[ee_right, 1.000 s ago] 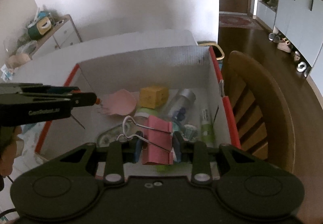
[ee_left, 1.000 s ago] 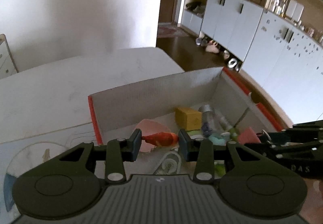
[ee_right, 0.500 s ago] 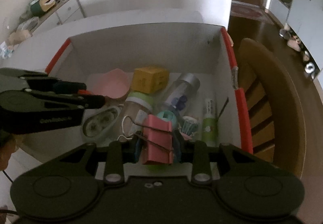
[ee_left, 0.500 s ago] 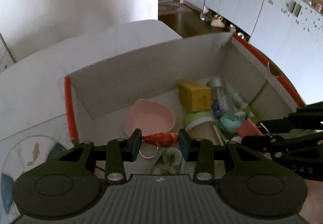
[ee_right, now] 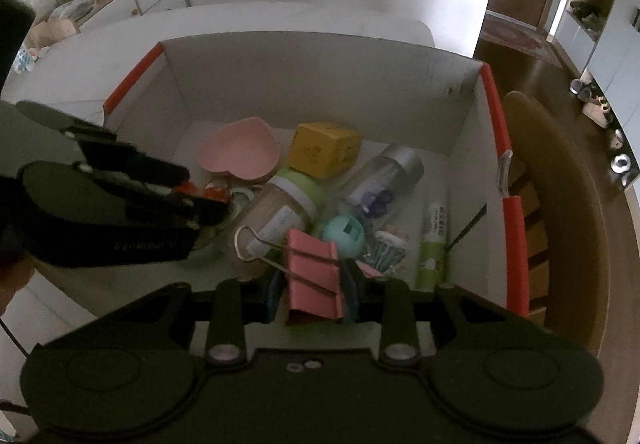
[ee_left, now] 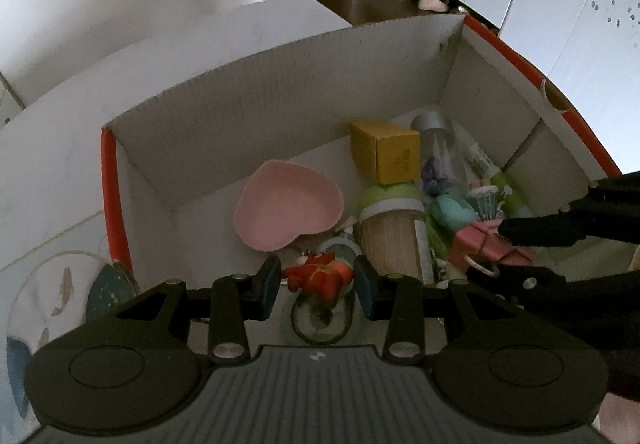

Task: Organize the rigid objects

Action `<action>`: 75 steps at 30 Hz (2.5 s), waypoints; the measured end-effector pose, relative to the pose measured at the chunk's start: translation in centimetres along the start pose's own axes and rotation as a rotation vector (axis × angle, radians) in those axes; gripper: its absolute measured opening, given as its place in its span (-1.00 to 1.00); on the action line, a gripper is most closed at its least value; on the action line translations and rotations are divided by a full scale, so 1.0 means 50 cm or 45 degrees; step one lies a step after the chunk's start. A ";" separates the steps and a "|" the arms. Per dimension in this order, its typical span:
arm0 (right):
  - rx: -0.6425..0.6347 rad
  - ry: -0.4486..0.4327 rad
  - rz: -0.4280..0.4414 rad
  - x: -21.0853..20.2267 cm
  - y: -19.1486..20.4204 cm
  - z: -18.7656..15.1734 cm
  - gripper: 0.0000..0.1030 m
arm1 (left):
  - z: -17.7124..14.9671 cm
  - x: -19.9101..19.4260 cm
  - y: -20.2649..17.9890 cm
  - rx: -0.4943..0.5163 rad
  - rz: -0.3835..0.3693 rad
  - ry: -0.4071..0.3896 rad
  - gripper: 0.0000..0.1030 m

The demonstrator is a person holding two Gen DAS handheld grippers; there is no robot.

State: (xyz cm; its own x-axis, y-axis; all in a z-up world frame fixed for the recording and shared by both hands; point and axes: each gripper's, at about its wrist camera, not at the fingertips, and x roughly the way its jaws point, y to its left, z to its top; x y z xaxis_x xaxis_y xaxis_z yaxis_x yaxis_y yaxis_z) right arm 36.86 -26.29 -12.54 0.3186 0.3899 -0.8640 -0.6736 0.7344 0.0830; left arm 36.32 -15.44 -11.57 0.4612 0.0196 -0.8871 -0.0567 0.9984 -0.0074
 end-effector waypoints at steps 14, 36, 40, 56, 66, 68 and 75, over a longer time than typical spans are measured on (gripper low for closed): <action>0.062 -0.008 -0.005 -0.014 -0.014 -0.008 0.05 | -0.007 0.004 0.010 -0.021 -0.009 0.102 -0.24; 0.118 -0.197 0.031 -0.124 -0.005 -0.033 0.31 | -0.039 -0.124 -0.004 -0.006 -0.063 -0.112 0.03; 0.127 -0.248 0.037 -0.150 0.007 -0.040 0.34 | -0.052 -0.156 -0.001 -0.020 -0.084 -0.172 0.03; 0.168 -0.445 0.007 -0.224 0.067 -0.063 0.65 | -0.102 -0.269 0.033 -0.014 -0.093 -0.411 0.38; 0.188 -0.578 -0.025 -0.257 0.104 -0.093 0.99 | -0.131 -0.303 0.063 -0.024 -0.137 -0.487 0.49; 0.189 -0.602 -0.035 -0.263 0.114 -0.096 0.99 | -0.137 -0.307 0.067 -0.022 -0.152 -0.505 0.54; 0.231 -0.652 -0.047 -0.276 0.137 -0.105 0.99 | -0.149 -0.314 0.074 -0.013 -0.171 -0.509 0.63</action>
State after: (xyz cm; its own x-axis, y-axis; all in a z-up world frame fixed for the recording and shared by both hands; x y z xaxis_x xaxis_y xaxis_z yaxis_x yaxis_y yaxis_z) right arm 24.35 -29.55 -2.65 0.6545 0.5497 -0.5190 -0.5446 0.8190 0.1808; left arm 22.27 -12.45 -1.12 0.7723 -0.0892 -0.6290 0.0196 0.9930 -0.1168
